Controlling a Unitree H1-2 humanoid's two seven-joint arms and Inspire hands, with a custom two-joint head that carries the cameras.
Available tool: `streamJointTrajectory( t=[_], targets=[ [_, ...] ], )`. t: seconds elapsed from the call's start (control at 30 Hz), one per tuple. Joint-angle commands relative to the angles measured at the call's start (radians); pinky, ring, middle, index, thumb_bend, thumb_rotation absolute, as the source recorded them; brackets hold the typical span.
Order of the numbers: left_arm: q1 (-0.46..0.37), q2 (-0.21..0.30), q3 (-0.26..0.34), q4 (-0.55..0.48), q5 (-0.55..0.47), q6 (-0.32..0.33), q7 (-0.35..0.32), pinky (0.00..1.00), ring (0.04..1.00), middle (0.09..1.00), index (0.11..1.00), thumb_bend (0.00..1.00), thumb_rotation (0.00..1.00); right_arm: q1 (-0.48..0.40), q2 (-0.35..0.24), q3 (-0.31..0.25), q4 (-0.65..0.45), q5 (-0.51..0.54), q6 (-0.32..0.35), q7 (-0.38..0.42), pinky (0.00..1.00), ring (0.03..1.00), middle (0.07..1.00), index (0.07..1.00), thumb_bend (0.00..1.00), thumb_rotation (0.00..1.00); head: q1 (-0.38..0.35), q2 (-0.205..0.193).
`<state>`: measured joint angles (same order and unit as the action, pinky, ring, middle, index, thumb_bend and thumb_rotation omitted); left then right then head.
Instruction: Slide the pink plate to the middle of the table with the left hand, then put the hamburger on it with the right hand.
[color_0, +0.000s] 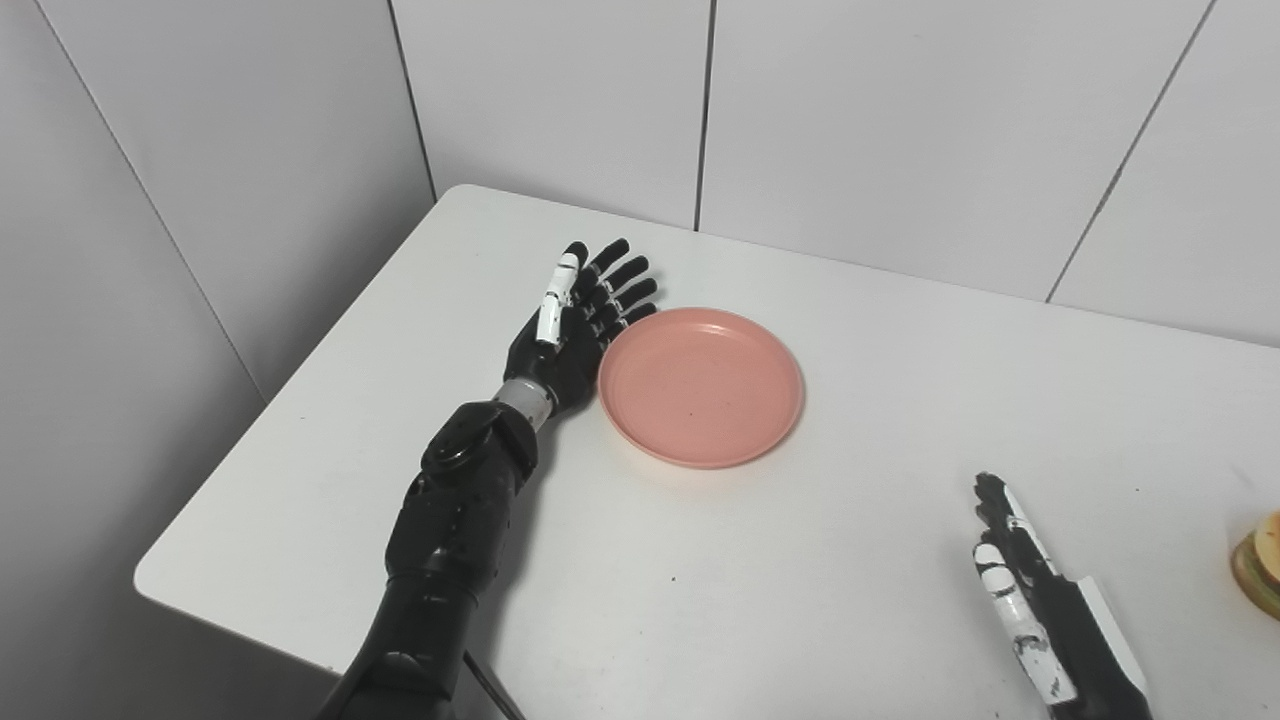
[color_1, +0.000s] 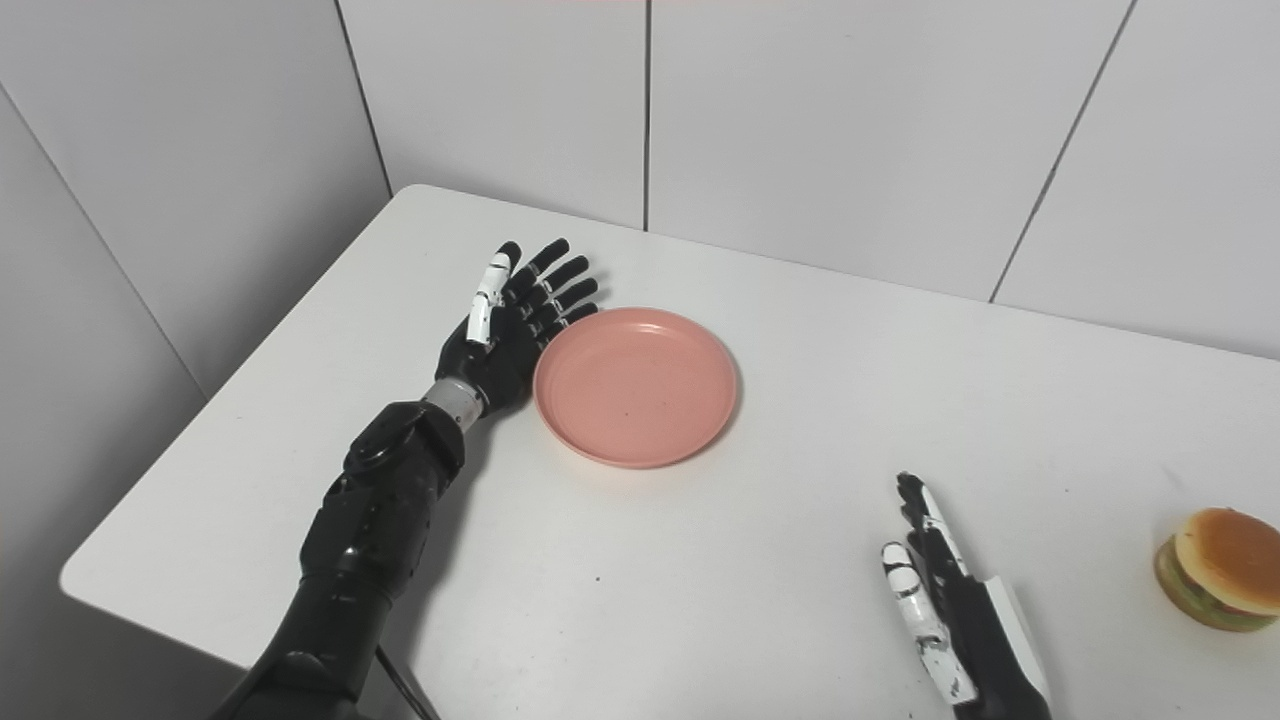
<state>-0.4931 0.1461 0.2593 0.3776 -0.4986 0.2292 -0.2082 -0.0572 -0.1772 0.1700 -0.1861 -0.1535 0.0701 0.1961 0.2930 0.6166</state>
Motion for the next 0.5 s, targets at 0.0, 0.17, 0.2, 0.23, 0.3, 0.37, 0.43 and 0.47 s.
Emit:
streamJointTrajectory(
  t=[0.0, 0.17, 0.2, 0.23, 0.3, 0.37, 0.43, 0.47],
  targets=[
    [0.028, -0.016, -0.026, 0.015, 0.012, 0.058, 0.001, 0.89, 0.889, 0.896, 0.9, 0.39, 1.0, -0.004, 0.005, 0.003, -0.012, -0.004, 0.009, 0.002, 0.96, 0.983, 0.981, 0.971, 0.12, 1.0, -0.013, 0.004],
    [0.036, -0.044, -0.077, 0.015, 0.028, 0.053, -0.01, 0.89, 0.895, 0.902, 0.9, 0.38, 1.0, -0.002, 0.003, 0.011, -0.018, -0.035, 0.005, -0.007, 0.95, 0.974, 0.972, 0.969, 0.14, 1.0, -0.035, 0.013],
    [0.038, -0.049, -0.09, 0.012, 0.033, 0.051, -0.014, 0.89, 0.89, 0.897, 0.894, 0.38, 1.0, -0.001, 0.004, 0.012, -0.023, -0.038, 0.01, -0.009, 0.95, 0.973, 0.971, 0.969, 0.16, 1.0, -0.048, 0.018],
    [0.041, -0.052, -0.105, 0.009, 0.036, 0.049, -0.023, 0.9, 0.898, 0.905, 0.903, 0.38, 1.0, 0.001, 0.004, 0.013, -0.028, -0.042, 0.014, -0.01, 0.95, 0.972, 0.969, 0.966, 0.18, 1.0, -0.053, 0.02],
    [0.047, -0.061, -0.127, 0.0, 0.041, 0.051, -0.033, 0.92, 0.914, 0.923, 0.922, 0.39, 1.0, 0.004, 0.007, 0.015, -0.037, -0.05, 0.026, -0.013, 0.95, 0.969, 0.966, 0.963, 0.21, 1.0, -0.068, 0.028],
    [0.052, -0.07, -0.144, -0.011, 0.049, 0.054, -0.032, 0.92, 0.914, 0.924, 0.924, 0.4, 1.0, 0.004, 0.01, 0.017, -0.048, -0.059, 0.041, -0.012, 0.95, 0.968, 0.966, 0.963, 0.21, 1.0, -0.077, 0.034],
    [0.058, -0.081, -0.161, -0.025, 0.057, 0.058, -0.026, 0.92, 0.91, 0.921, 0.919, 0.4, 1.0, 0.003, 0.013, 0.019, -0.057, -0.067, 0.059, -0.01, 0.94, 0.968, 0.969, 0.965, 0.19, 1.0, -0.088, 0.039],
    [0.061, -0.086, -0.167, -0.032, 0.06, 0.061, -0.023, 0.91, 0.908, 0.918, 0.914, 0.4, 1.0, 0.003, 0.015, 0.02, -0.06, -0.07, 0.067, -0.009, 0.95, 0.968, 0.97, 0.965, 0.19, 1.0, -0.088, 0.039]
  ],
)
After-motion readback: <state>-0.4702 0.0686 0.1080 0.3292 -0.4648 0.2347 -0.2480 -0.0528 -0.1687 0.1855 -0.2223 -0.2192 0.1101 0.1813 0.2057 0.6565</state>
